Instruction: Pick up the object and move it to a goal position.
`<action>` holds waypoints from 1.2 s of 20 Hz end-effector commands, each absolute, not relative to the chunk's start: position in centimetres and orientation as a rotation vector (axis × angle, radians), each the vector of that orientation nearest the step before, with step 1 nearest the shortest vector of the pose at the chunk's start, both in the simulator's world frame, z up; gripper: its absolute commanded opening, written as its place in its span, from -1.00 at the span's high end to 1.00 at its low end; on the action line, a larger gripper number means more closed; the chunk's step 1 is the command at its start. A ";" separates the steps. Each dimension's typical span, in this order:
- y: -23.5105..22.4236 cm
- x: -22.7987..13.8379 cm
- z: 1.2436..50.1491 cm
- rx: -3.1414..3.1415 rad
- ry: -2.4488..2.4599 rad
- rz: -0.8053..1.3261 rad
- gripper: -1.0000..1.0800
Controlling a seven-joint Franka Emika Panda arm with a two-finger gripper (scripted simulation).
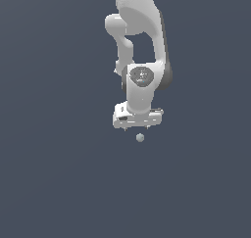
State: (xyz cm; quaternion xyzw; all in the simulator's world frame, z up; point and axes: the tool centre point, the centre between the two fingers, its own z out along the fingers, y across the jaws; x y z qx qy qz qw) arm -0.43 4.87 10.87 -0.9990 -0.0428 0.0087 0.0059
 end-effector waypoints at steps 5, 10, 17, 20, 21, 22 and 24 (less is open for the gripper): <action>7.0 0.0 7.8 -3.130 -0.249 0.005 -0.92; 7.5 0.1 7.1 -3.129 -0.276 0.000 -0.92; 7.4 0.0 6.0 -3.129 -0.272 0.003 -0.92; 7.4 -0.1 4.5 -3.129 -0.273 0.002 -0.92; 7.4 -0.1 4.0 -3.129 -0.275 0.001 -0.92; 7.4 -0.1 3.5 -3.129 -0.275 0.001 -0.92; 7.4 -0.1 2.7 -3.129 -0.275 0.001 -0.92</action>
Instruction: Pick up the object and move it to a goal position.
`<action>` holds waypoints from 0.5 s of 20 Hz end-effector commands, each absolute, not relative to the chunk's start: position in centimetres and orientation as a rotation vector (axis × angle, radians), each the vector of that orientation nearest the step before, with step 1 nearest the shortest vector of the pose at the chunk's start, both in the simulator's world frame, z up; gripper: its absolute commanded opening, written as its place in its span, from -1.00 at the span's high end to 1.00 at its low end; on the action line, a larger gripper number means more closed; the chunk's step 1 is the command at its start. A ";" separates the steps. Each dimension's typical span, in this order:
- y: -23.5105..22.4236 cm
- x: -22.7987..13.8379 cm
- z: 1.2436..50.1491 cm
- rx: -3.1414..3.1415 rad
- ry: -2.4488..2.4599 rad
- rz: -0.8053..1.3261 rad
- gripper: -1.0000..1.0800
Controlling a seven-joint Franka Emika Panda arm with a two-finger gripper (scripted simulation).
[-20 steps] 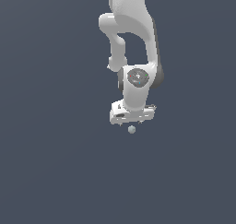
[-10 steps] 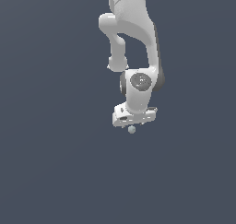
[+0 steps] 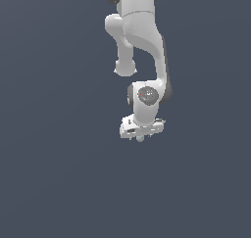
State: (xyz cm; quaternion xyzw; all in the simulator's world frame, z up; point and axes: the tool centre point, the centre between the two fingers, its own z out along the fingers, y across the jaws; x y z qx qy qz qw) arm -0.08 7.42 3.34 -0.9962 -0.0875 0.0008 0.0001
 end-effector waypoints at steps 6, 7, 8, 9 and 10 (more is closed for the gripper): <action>7.4 0.1 2.1 -3.129 -0.276 0.000 1.00; 7.4 0.1 2.1 -3.129 -0.276 0.000 1.00; 7.4 0.1 2.1 -3.129 -0.276 0.000 1.00; 7.4 0.1 2.1 -3.129 -0.276 0.000 1.00; 7.4 0.1 2.1 -3.129 -0.276 0.000 1.00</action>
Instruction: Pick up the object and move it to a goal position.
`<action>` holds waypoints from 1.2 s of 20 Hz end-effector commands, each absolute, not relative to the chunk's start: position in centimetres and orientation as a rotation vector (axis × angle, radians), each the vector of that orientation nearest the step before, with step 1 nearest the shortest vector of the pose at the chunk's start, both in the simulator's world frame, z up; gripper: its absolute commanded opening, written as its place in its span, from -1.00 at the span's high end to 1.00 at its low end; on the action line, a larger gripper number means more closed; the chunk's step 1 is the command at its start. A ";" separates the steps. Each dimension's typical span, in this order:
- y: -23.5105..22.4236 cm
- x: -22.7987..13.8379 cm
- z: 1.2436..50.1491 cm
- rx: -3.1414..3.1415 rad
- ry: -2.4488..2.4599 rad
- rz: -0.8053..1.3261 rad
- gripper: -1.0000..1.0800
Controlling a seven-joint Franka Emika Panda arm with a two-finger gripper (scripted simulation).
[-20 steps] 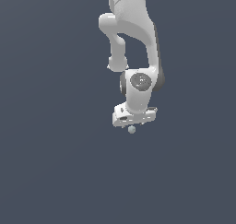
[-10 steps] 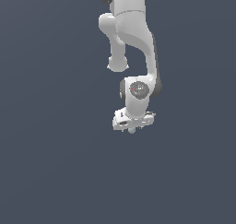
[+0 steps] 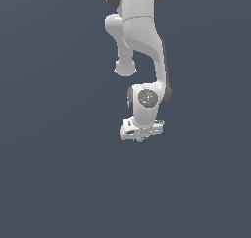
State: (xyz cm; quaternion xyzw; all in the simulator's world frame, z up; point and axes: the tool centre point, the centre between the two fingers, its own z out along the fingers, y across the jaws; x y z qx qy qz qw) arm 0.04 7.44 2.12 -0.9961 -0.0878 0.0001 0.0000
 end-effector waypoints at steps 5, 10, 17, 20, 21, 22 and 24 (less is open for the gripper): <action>7.4 0.1 2.1 -3.129 -0.276 0.000 1.00; 7.3 0.0 2.5 -3.129 -0.276 0.000 1.00; 6.2 -0.5 5.0 -3.130 -0.276 0.000 1.00; 5.4 -0.9 6.7 -3.130 -0.276 0.000 1.00; 5.1 -1.1 7.5 -3.130 -0.276 0.000 1.00; 4.8 -1.2 8.2 -3.130 -0.276 0.000 1.00; 4.0 -1.6 9.9 -3.130 -0.276 0.000 1.00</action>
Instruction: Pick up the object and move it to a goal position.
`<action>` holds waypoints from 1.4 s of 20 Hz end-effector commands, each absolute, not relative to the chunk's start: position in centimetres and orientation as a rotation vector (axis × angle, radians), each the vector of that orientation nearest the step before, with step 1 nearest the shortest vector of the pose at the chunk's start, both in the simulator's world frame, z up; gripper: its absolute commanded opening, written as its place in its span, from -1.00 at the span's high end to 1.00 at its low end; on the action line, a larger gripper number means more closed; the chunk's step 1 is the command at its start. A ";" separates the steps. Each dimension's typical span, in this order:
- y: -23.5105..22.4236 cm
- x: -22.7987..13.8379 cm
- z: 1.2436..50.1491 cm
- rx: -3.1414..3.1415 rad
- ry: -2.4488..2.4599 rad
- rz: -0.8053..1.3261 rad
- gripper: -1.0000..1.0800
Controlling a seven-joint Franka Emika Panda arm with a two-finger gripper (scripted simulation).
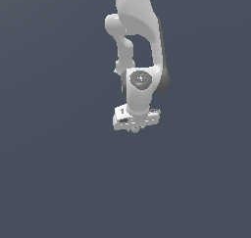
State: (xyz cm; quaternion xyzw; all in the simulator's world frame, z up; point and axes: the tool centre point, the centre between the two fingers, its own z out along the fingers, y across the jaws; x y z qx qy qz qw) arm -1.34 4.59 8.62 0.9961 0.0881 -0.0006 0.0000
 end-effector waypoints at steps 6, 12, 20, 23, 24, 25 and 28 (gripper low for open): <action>1.4 -2.8 16.0 3.130 0.277 0.000 1.00; -1.5 -4.1 22.8 3.131 0.277 0.000 1.00; -5.4 -5.7 31.7 3.132 0.277 0.001 1.00; -6.6 -6.1 34.6 3.132 0.277 0.001 1.00; -7.0 -6.3 35.5 3.132 0.277 0.001 1.00; -7.4 -6.4 36.3 3.132 0.277 0.001 1.00; -8.3 -6.7 38.5 3.131 0.276 0.000 1.00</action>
